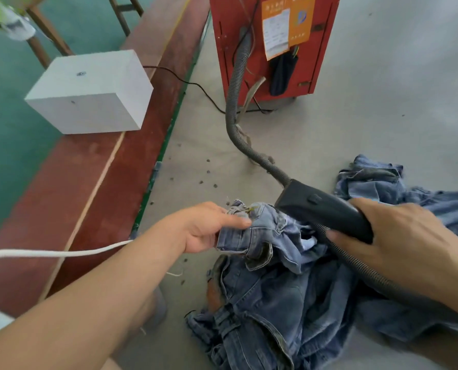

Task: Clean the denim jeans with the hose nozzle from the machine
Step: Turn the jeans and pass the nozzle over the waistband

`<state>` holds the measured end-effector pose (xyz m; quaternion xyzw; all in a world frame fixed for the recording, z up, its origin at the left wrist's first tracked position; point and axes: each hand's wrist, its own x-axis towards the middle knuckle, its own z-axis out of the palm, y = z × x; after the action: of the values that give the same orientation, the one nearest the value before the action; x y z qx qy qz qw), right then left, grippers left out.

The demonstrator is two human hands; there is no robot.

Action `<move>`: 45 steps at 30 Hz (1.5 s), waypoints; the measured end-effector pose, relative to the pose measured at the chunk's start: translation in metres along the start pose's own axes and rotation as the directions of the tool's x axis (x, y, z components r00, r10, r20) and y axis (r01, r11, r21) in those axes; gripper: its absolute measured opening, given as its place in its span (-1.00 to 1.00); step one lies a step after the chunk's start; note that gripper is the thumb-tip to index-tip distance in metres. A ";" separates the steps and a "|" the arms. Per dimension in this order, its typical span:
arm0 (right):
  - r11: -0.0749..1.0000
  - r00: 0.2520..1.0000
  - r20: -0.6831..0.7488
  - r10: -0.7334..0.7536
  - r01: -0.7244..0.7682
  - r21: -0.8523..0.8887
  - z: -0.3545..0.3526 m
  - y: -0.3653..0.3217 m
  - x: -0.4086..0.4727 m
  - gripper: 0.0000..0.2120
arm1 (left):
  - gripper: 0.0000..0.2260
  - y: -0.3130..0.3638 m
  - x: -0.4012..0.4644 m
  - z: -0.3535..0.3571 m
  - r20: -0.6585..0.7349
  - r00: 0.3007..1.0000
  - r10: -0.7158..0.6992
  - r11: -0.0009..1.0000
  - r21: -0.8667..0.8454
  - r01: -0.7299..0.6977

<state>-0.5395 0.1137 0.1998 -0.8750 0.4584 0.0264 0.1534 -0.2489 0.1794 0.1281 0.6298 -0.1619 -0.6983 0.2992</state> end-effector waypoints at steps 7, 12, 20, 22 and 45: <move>0.997 0.995 0.093 0.028 -0.034 0.062 -0.008 0.010 -0.007 -0.66 | -0.75 -0.010 0.007 0.000 -0.010 0.982 0.186 0.978 0.100 -0.184; 0.998 0.989 0.146 0.036 -0.043 0.045 -0.002 0.015 -0.007 -0.71 | -0.28 -0.022 0.016 0.006 0.091 0.988 0.124 0.912 0.382 -0.150; 0.999 0.993 0.121 -0.006 0.001 0.040 -0.004 0.020 -0.003 -0.72 | -0.65 -0.023 0.021 0.008 -0.023 0.972 0.234 0.336 0.940 -0.059; 0.999 0.994 0.112 -0.012 0.007 0.046 -0.004 0.021 -0.002 -0.71 | -0.65 -0.011 0.015 -0.004 -0.046 0.969 0.241 0.504 0.860 -0.084; 0.978 0.995 0.041 -0.088 0.078 0.195 -0.013 0.021 0.004 -0.72 | -0.50 0.019 0.002 0.043 0.178 0.922 0.343 0.899 -0.346 -0.268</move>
<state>-0.5550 0.0956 0.2064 -0.8735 0.4179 -0.0032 0.2496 -0.2872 0.1569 0.1443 0.4537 -0.1800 -0.7283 0.4810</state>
